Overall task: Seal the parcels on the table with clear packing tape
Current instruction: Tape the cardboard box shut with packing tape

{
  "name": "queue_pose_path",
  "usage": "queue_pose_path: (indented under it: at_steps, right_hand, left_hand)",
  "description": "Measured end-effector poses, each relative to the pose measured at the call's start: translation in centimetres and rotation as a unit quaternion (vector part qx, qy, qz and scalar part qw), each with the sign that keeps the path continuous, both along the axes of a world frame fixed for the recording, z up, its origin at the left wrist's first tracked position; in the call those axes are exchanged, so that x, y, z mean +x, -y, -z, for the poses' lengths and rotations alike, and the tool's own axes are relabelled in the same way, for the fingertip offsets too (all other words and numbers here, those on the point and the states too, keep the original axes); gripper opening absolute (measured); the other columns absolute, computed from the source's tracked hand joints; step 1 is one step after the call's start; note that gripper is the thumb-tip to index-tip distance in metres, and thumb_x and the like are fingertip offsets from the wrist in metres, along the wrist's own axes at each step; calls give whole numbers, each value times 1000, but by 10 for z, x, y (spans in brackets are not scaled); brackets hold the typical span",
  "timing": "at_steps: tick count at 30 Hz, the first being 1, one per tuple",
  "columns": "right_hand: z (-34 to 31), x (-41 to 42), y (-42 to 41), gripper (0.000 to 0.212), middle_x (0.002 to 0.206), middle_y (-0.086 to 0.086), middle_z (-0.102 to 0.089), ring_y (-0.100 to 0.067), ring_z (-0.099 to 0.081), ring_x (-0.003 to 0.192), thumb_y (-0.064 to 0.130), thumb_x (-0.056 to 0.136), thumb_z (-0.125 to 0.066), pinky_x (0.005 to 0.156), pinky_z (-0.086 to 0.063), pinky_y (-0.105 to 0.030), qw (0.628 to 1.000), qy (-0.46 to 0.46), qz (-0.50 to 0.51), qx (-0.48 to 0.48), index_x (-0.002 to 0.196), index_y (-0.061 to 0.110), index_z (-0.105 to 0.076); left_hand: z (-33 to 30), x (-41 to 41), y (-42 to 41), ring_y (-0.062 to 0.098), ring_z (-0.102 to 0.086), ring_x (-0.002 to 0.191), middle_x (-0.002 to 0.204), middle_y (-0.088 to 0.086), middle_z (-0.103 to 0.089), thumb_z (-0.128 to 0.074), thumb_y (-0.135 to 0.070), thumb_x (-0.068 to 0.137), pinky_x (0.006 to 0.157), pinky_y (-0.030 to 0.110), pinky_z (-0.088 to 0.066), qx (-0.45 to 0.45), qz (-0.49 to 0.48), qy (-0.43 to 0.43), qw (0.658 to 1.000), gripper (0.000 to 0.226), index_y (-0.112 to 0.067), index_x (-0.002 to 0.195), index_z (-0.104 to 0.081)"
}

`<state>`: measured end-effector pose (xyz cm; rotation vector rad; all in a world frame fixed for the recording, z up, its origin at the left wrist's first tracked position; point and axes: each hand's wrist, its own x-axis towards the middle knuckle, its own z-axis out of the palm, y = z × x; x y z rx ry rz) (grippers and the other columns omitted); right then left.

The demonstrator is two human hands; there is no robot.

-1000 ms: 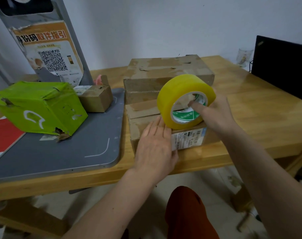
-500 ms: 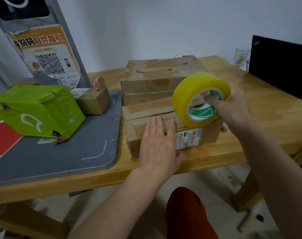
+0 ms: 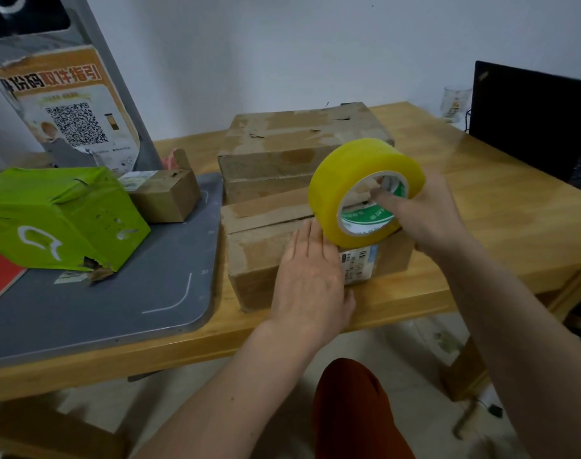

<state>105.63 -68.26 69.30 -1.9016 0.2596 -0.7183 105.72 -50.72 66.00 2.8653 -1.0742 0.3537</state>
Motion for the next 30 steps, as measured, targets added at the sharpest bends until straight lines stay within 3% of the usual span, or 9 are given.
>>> queue_pose_path:
  at_steps: [2, 5, 7, 13, 18, 21, 24, 28, 30]
  right_hand:
    - [-4, -3, 8, 8, 76, -2, -67, 0, -63, 66, 4, 87, -67, 59, -50, -17, 999, 6, 13, -31, 83, 10, -68]
    - [-8, -7, 26, 3, 86, -26, -68, -32, -66, 82, 0, 86, -67, 70, -51, -39, 997, 17, 40, -66, 85, -3, -68]
    - [-7, -7, 33, 7, 91, -28, -67, -40, -63, 87, 2, 86, -68, 72, -51, -42, 995, 18, 52, -83, 89, -4, -68]
    - [11, -10, 27, 33, 88, -12, -70, -23, -67, 80, 31, 74, -80, 63, -54, -43, 997, -3, 76, 33, 98, 10, -69]
    - [26, -15, 14, 11, 65, 16, -61, 0, -56, 60, 20, 82, -76, 52, -40, -19, 997, 18, 64, 43, 85, 20, -65]
    - [20, -13, 12, 7, 70, 18, -60, -4, -56, 67, 21, 91, -67, 58, -40, -23, 997, 36, 64, 23, 86, 22, -63]
    - [13, -10, 8, 12, 92, 2, -66, -11, -61, 85, 13, 92, -64, 67, -48, -24, 997, 54, 46, 1, 105, 13, -65]
    - [16, -7, 14, 5, 82, 2, -64, -11, -61, 77, 13, 92, -63, 60, -44, -16, 994, 85, 71, 2, 91, 18, -65]
    - [16, -6, 26, 5, 88, -4, -67, -16, -64, 84, 16, 92, -63, 69, -51, -21, 991, 97, 94, 2, 94, 14, -66]
  left_hand:
    - [-1, 1, -1, 29, 5, 153, 165, 19, 2, -47, -51, 96, 124, 39, 7, 3, 1, -2, 1000, 93, 1, 155, 1]
    - [0, 2, 0, 29, 9, 153, 165, 18, 9, -46, -53, 96, 123, 39, 9, 1, -4, -8, 1000, 96, -1, 155, 8]
    - [0, 1, 3, 30, 9, 153, 165, 18, 9, -48, -55, 96, 125, 41, 5, -2, -11, -17, 1000, 97, -6, 156, 10]
    - [-8, -3, 21, 44, 4, 151, 161, 30, 6, -50, -50, 97, 124, 50, 0, 28, -40, -47, 998, 86, -13, 158, -2]
    - [-8, 8, 27, 29, 1, 153, 165, 18, 0, -57, -51, 93, 125, 38, 1, 10, 13, -36, 999, 97, 0, 156, -2]
    - [-4, 11, 24, 31, 1, 153, 165, 17, 0, -55, -56, 92, 125, 39, 2, 17, 25, -8, 1000, 102, -3, 157, 2]
    - [-1, 9, 26, 34, 0, 152, 164, 17, 0, -52, -58, 92, 123, 40, 5, 23, 17, 2, 1000, 102, -5, 157, 5]
    - [0, 10, 25, 32, 8, 153, 164, 19, 9, -53, -55, 92, 125, 41, 2, 16, 9, -16, 1000, 105, -2, 155, 12]
    - [-1, 10, 24, 31, 10, 153, 164, 19, 12, -52, -54, 93, 125, 41, 4, 16, 9, -25, 1000, 106, 0, 154, 16]
